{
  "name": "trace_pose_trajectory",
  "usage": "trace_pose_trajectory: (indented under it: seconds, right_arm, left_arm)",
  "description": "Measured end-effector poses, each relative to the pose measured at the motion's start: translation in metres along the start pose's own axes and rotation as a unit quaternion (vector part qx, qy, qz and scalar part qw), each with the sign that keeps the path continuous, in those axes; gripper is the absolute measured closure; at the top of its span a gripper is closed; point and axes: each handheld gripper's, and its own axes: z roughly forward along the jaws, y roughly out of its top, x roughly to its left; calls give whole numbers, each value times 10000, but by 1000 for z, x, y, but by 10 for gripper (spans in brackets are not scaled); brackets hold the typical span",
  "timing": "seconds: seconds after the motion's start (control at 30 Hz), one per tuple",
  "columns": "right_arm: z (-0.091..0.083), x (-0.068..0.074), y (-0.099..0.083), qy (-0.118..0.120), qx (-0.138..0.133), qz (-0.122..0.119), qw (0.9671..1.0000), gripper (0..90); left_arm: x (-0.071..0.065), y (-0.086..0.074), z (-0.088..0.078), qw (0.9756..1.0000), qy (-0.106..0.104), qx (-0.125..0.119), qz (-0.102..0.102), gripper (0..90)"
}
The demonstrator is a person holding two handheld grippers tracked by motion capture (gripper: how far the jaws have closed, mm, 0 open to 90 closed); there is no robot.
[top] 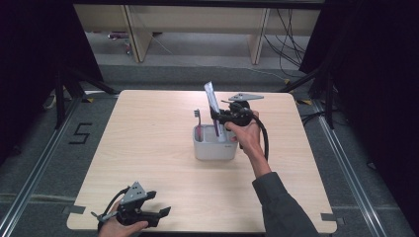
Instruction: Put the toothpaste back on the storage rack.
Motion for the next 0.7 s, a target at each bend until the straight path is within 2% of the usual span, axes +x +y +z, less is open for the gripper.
trace_pose_trajectory:
  seconds: [0.03,0.1,0.13,0.17,0.23,0.33,0.37,0.4,0.43,0.47,0.7]
  right_arm:
    - [0,0,-2,83,57,92,9999,747]
    - [1,0,-5,81,33,-25,10000,746]
    - [2,1,-6,44,56,44,10000,745]
    - [3,0,-7,65,41,-75,9999,745]
    - [2,0,-8,34,82,44,10000,745]
    - [2,-1,-10,7,54,-64,10000,744]
    - [2,1,-10,39,63,32,10000,744]
    - [3,1,-11,20,43,-97,9999,743]
    - [2,2,-11,32,74,-103,9999,743]
    - [2,3,-13,-9,77,-86,9999,742]
    - [2,5,-18,-74,150,-56,9998,734]
  left_arm:
    - [0,0,0,10000,14,11,4,217]
    - [0,0,0,10000,4,0,-2,217]
    - [0,0,0,10000,2,-3,0,217]
    - [-2,0,1,10000,2,-41,-48,218]
    - [-1,0,1,10000,-9,-32,-13,218]
    - [-1,0,1,10000,2,-29,-19,218]
    - [-2,0,0,10000,30,-5,-15,217]
    - [-1,0,1,10000,6,-31,-19,217]
    - [0,0,0,10000,-9,41,72,218]
    - [-2,0,1,10000,-7,-66,-32,217]
    - [-2,1,0,10000,-26,-29,19,218]
